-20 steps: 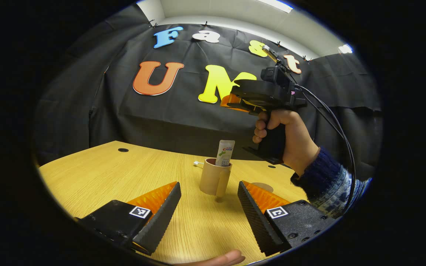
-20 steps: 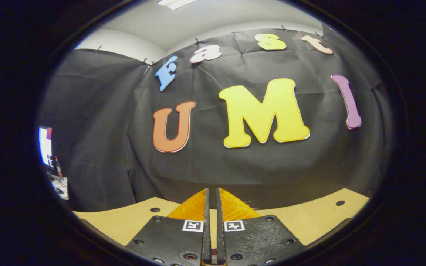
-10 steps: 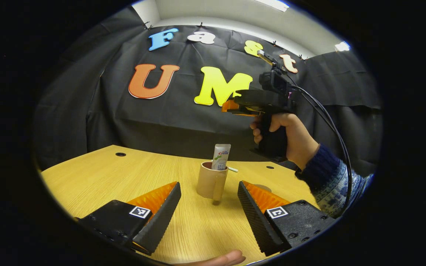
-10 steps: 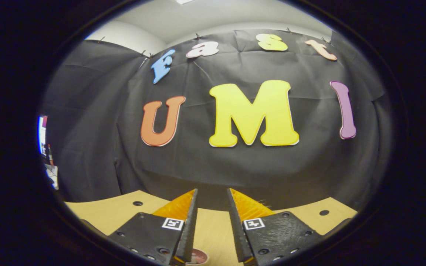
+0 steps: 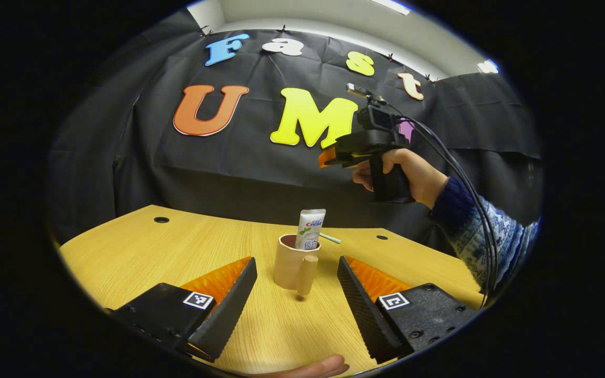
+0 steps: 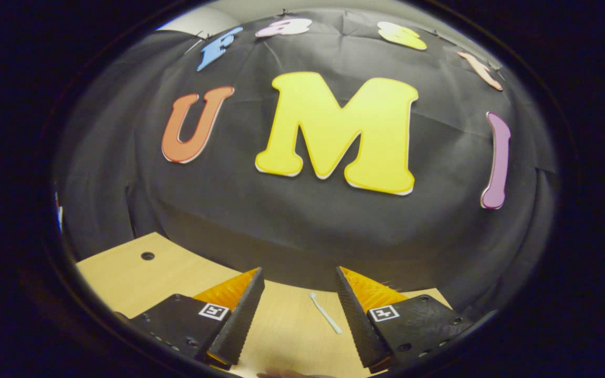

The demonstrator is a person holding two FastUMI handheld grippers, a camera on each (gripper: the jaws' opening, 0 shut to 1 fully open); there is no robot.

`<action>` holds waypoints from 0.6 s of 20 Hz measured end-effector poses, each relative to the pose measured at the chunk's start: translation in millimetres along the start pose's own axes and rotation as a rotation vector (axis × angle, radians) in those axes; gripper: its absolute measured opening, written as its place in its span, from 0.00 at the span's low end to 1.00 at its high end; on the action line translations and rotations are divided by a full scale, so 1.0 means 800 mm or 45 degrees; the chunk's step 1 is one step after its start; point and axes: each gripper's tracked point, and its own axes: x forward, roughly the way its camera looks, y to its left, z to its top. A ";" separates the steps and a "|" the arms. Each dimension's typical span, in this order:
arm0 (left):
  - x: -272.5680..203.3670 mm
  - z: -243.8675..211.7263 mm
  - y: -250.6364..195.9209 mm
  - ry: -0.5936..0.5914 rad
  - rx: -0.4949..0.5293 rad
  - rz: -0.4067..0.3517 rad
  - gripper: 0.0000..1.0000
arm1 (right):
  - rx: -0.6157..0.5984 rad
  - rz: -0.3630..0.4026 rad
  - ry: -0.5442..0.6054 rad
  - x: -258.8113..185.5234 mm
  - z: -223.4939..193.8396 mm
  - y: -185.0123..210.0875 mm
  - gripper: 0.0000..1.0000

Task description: Put the toothbrush and toothpaste on the desktop into the cup, then pick up the cup and place it on the coaster on the desktop.

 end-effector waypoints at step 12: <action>0.045 -0.024 0.031 0.062 -0.025 0.038 0.98 | -0.205 -0.104 0.609 0.211 -0.164 -0.055 0.92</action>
